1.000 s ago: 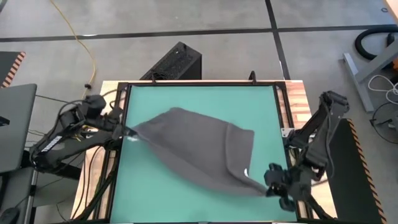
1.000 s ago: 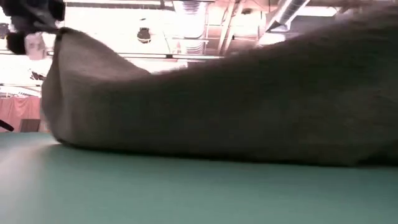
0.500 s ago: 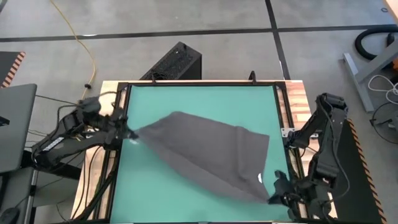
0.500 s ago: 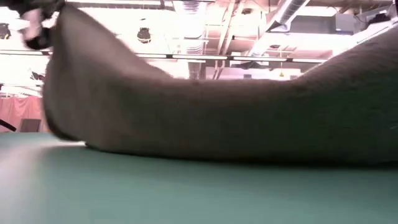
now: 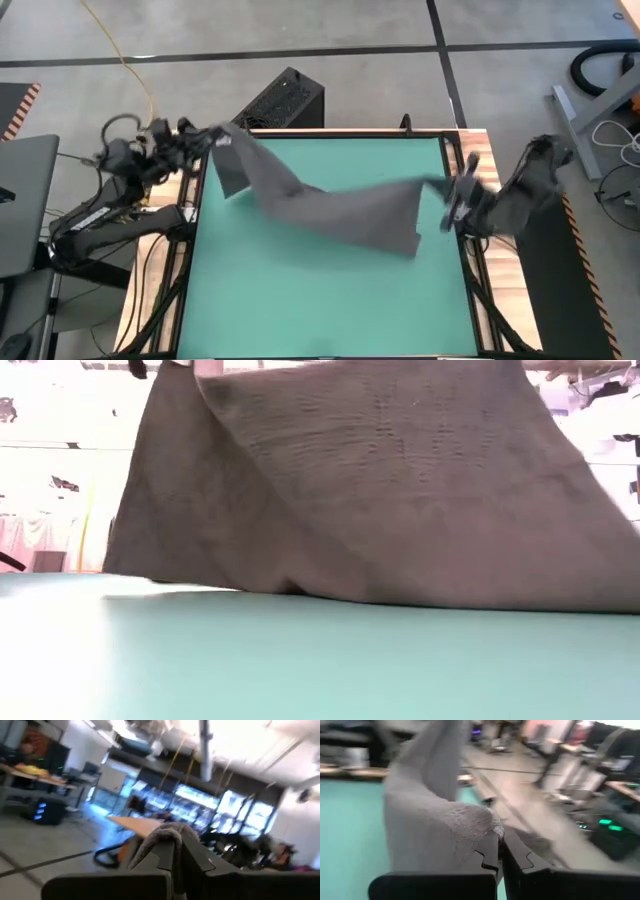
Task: Roll towel
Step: Roll the gray towel
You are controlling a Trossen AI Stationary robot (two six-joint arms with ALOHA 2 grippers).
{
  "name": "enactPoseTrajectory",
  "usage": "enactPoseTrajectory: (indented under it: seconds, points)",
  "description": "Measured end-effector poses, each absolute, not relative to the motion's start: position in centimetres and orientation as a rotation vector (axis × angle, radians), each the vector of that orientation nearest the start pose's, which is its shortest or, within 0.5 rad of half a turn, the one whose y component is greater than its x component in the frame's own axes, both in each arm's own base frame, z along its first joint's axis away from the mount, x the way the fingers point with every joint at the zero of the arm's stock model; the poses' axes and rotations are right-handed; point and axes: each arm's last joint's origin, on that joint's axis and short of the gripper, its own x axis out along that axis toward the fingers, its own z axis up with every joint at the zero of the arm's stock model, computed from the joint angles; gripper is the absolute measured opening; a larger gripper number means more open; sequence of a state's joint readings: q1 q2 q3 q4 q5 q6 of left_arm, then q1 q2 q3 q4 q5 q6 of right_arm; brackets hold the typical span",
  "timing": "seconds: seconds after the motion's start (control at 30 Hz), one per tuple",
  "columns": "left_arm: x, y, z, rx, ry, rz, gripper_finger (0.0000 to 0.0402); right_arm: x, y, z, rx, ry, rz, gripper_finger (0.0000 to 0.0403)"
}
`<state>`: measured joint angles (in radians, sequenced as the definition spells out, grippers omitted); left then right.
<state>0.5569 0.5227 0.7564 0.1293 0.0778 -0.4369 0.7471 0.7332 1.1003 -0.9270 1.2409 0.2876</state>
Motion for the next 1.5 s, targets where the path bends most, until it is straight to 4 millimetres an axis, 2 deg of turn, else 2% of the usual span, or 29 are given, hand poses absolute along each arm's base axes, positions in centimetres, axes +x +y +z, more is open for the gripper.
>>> enactPoseTrajectory:
  seconds: [0.1,0.23,0.37,0.47,0.57,0.7,0.87,1.07,1.2,1.33,1.5]
  points:
    - [10.5,6.7,41.5,-0.253,-0.400,0.349,0.0000,7.2,2.0,40.7,-0.191,0.179,-0.569,0.0021]
    - [11.9,8.1,46.2,-0.190,-0.332,0.255,0.0000,5.4,0.5,43.3,-0.193,0.052,-0.472,0.0021]
    - [12.4,8.5,49.6,-0.140,-0.240,0.216,0.0000,5.2,0.6,44.4,-0.222,-0.045,-0.315,0.0021]
    - [11.9,7.6,50.6,-0.130,-0.134,0.155,0.0000,6.0,1.7,43.8,-0.214,-0.017,-0.132,0.0021]
    - [11.3,6.7,48.7,-0.197,0.088,0.143,0.0000,7.3,3.3,42.0,-0.091,0.127,0.094,0.0021]
    - [10.2,5.3,43.9,-0.327,0.457,0.157,0.0000,9.6,6.5,37.6,0.110,0.449,0.263,0.0021]
    - [9.2,3.4,38.6,-0.525,0.590,0.043,0.0000,11.1,11.8,32.2,0.296,0.719,0.362,0.0021]
    - [9.3,1.6,32.0,-0.784,0.649,-0.151,0.0000,10.3,18.4,28.9,0.418,0.822,0.422,0.0021]
    - [9.6,0.5,28.2,-0.926,0.737,-0.251,0.0000,9.2,21.9,27.9,0.484,0.757,0.413,0.0021]
    - [9.8,-0.3,25.6,-0.999,0.870,-0.261,0.0000,8.3,23.9,26.6,0.539,0.739,0.365,0.0021]
    - [10.0,-0.7,24.7,-0.974,0.925,-0.243,0.0000,7.8,24.7,25.3,0.624,0.795,0.293,0.0022]
